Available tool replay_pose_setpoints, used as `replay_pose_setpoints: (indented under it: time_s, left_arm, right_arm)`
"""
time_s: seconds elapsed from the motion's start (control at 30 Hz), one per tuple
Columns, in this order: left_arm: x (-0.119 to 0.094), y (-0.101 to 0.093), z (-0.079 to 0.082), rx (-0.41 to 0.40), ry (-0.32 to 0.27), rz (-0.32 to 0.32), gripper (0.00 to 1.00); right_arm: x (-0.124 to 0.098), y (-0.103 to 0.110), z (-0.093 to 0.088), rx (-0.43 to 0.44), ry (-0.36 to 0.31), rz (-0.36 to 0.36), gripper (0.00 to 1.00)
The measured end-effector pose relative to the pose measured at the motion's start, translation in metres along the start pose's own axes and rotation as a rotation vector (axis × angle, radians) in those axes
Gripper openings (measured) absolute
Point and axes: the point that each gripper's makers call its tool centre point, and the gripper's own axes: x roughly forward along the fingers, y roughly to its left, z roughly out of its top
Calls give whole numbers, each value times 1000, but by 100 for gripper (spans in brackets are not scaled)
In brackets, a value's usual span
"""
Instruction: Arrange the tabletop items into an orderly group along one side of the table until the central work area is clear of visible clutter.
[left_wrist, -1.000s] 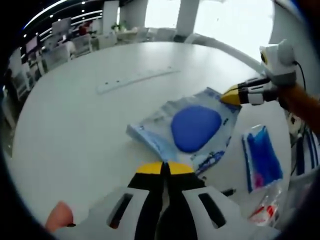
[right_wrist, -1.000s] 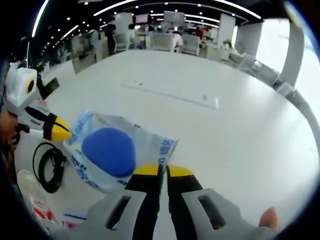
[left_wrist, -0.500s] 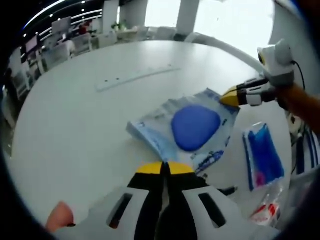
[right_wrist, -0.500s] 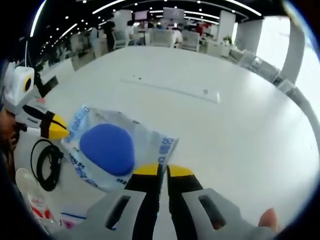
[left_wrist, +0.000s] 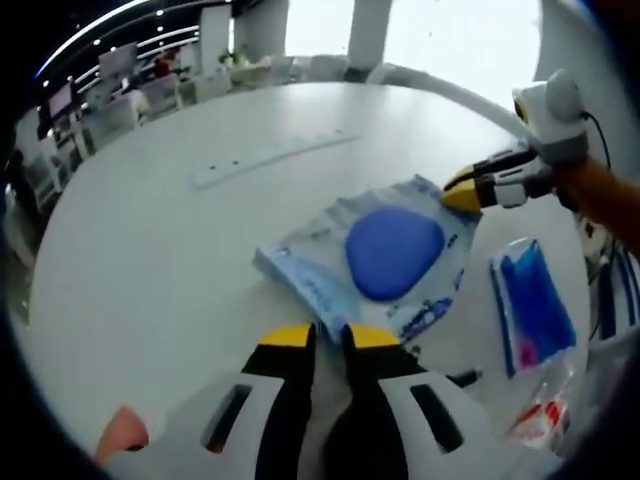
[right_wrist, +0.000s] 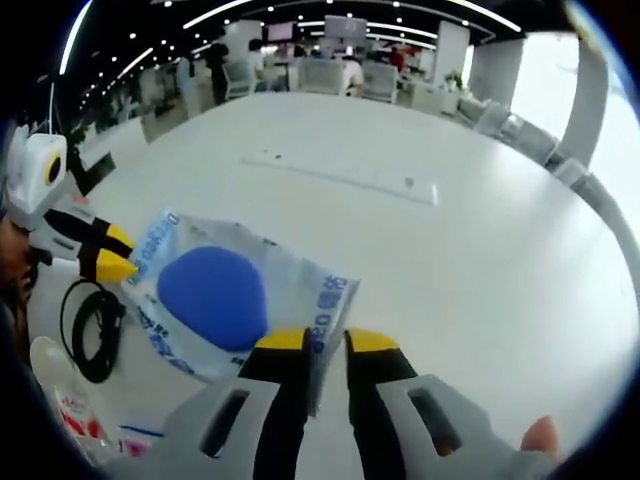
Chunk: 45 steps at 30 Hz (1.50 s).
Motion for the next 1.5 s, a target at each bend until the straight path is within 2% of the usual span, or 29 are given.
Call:
replay_pose_setpoints:
  time_s: [0.27, 0.63, 1.07, 1.5]
  left_arm:
    - [-2, 5, 3, 5, -15, 28, 28]
    - [-14, 13, 7, -2, -45, 55, 35]
    - [-31, 16, 13, -4, -80, 66, 35]
    - [-54, 8, 21, 17, -120, 64, 37]
  right_arm:
    - [-3, -2, 0, 13, -6, -10, 20]
    - [-11, 1, 11, 11, -46, -15, 27]
    - [-26, 3, 23, -3, -91, -20, 30]
    - [-51, 9, 37, -34, -145, -20, 32]
